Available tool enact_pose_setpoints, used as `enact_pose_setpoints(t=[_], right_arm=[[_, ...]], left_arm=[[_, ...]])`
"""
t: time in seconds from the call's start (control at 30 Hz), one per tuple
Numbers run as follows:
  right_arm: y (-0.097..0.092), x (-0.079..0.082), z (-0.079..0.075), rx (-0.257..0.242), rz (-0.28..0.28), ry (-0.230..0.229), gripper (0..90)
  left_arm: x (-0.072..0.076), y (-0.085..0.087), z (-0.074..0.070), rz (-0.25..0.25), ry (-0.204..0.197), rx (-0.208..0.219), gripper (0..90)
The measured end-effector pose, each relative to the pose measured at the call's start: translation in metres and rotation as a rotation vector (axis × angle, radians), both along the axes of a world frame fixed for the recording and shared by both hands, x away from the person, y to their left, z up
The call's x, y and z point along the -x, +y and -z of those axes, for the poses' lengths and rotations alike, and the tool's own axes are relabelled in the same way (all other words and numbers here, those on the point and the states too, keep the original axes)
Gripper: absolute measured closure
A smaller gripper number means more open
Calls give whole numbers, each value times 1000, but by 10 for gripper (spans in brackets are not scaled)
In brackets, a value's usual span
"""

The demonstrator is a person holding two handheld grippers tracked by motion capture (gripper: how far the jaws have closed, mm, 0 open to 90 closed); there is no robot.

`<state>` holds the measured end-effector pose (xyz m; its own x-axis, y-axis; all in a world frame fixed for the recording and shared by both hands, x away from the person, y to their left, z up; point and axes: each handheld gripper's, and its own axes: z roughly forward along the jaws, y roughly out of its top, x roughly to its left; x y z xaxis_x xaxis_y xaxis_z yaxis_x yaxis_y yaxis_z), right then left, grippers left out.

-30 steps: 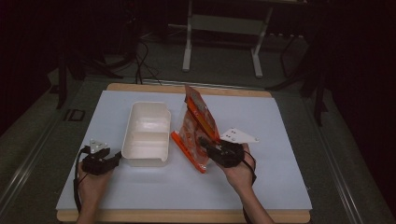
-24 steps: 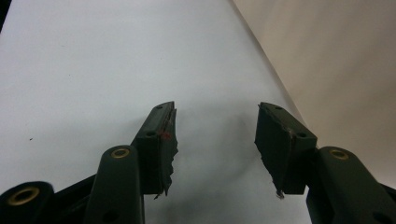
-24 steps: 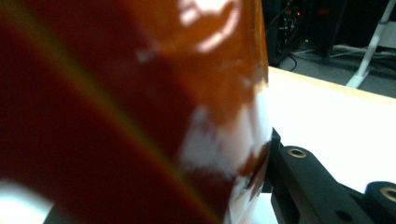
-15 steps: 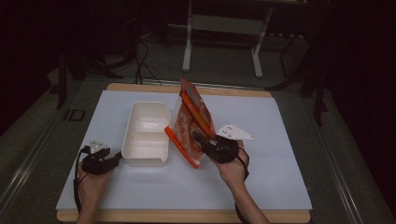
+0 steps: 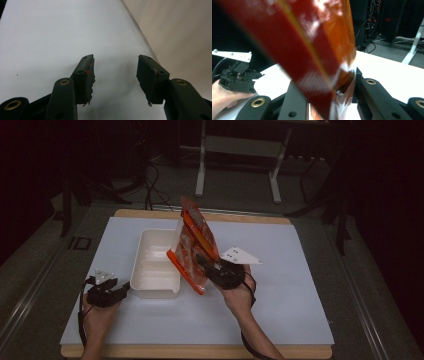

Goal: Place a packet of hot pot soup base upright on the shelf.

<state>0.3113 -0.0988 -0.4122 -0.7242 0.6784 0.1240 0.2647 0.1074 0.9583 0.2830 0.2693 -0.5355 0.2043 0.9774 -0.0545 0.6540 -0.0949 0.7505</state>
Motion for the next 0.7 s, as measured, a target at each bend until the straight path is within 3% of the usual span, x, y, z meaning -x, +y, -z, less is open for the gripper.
enact_pose_setpoints(t=[0.37,0.7], right_arm=[[20,-4,0,-31,-8,-23,707],[43,-3,10,-74,-16,-56,708]], left_arm=[[1,0,-1,6,-5,0,485],[0,-2,-1,13,-8,-4,485]])
